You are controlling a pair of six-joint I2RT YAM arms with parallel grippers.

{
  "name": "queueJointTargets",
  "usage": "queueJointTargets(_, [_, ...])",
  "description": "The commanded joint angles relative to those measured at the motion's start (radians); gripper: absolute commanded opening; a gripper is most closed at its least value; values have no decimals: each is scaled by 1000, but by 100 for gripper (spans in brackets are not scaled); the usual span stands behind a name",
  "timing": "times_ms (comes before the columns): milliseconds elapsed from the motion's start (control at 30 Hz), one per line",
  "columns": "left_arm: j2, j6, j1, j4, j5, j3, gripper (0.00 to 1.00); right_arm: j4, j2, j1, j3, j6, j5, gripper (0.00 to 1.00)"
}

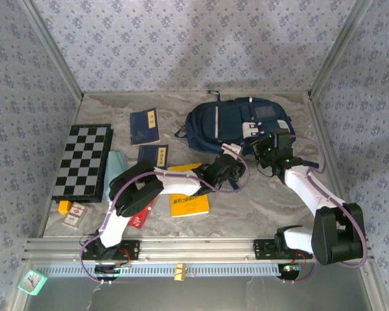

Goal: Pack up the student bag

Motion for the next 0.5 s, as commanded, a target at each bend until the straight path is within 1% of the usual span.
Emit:
queueJointTargets(0, [32,1,12,49,-25,40,43,52,-34,16,-2,11,-17,0])
queueJointTargets(67, [36,20,15,54,-9,57,39,56,-35,17,-7,10,-20,0])
queueJointTargets(200, [43,45,30,90,50,75,26,49,-34,17,-16,0,-21,0])
queueJointTargets(333, [28,42,38,97,69,72,11,45,-28,13,-23,-10,-27,0])
queueJointTargets(467, [8,52,39,116,118,48,1,47,-19,-13,-17,-21,-63,0])
